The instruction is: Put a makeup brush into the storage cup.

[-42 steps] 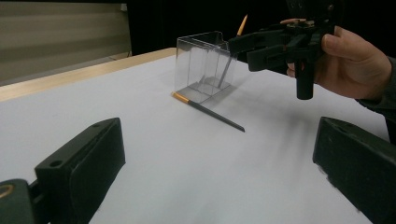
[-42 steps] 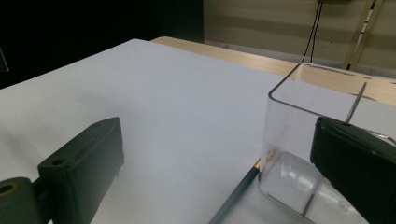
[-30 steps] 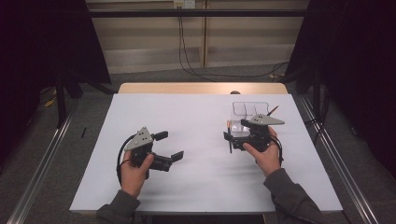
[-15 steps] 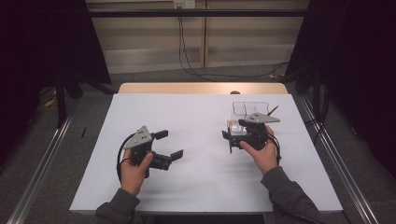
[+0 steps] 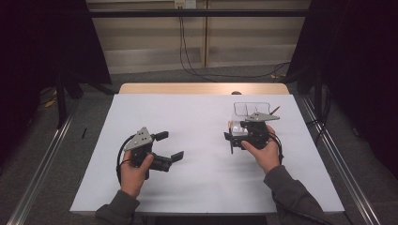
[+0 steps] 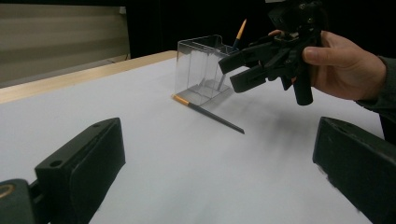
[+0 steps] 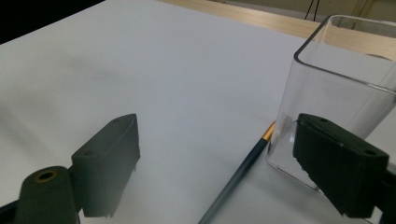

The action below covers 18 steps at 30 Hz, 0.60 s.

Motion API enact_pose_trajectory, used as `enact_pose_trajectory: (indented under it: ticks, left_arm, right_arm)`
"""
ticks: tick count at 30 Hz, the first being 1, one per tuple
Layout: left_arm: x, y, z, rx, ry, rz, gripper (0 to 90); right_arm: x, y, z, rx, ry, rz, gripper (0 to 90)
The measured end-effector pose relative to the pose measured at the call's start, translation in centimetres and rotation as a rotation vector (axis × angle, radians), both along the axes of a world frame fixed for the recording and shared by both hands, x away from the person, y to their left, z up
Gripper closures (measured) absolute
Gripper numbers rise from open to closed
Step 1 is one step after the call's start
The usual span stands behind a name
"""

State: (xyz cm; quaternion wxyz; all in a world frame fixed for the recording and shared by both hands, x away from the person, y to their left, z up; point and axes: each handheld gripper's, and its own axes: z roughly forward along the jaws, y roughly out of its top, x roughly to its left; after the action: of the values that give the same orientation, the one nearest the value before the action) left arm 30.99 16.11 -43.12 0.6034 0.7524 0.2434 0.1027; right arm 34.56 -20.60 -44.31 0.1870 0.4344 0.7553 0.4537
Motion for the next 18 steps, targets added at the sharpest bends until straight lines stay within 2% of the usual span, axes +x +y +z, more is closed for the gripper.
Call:
enact_pose_trajectory:
  ticks: [5, 7, 8, 9, 13, 18]
  left_arm:
    - [-0.01, -0.02, 0.06, 0.002, 0.000, -0.001, 2.1]
    - [0.04, -0.03, 0.09, -0.008, -0.002, -0.012, 2.1]
    - [0.04, -0.03, 0.09, -0.008, -0.002, -0.012, 2.1]
    - [0.05, 0.03, 0.21, 0.010, -0.007, -0.013, 2.1]
    - [-0.04, -0.36, 0.37, -0.005, -0.008, -0.005, 2.0]
    - [0.06, -0.72, 0.33, 0.002, -0.009, -0.016, 2.1]
  right_arm:
    - [0.27, 0.07, 0.11, -0.012, 0.040, 0.014, 12.7]
    - [0.41, 0.11, 0.16, -0.021, 0.045, 0.011, 11.8]
    - [0.41, 0.11, 0.16, -0.021, 0.045, 0.011, 11.8]
    - [0.52, 0.11, 0.20, -0.028, 0.050, 0.011, 11.3]
    - [0.74, 0.08, 0.19, -0.027, 0.060, 0.009, 10.6]
    - [1.03, 0.17, 0.29, -0.046, 0.079, 0.016, 9.9]
